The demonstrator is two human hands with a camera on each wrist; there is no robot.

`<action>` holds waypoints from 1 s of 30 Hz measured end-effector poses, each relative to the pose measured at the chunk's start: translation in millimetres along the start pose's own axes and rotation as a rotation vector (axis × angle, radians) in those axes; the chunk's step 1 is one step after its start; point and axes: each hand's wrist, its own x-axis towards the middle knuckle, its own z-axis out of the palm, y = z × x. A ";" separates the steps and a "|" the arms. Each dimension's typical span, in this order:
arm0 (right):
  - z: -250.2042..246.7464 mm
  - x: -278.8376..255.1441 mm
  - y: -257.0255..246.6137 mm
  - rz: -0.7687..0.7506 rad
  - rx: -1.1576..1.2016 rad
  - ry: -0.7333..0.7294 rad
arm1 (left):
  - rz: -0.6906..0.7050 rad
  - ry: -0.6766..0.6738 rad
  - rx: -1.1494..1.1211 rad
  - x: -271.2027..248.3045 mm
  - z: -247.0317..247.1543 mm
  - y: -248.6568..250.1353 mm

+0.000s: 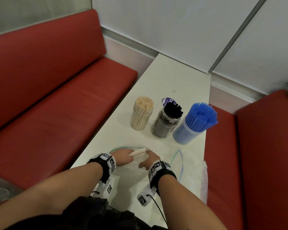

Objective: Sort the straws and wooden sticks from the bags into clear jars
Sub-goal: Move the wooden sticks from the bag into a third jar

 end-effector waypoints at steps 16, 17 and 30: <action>-29.0 -18.3 -19.7 -0.305 0.588 0.124 | 0.129 0.006 -0.498 9.5 -26.0 56.4; -36.2 -18.2 -23.7 -0.333 0.598 0.206 | 0.121 0.027 -0.634 10.8 -29.5 57.9; -130.4 -37.9 -62.0 -0.430 0.962 0.297 | -0.088 0.014 -1.276 38.0 -76.1 47.8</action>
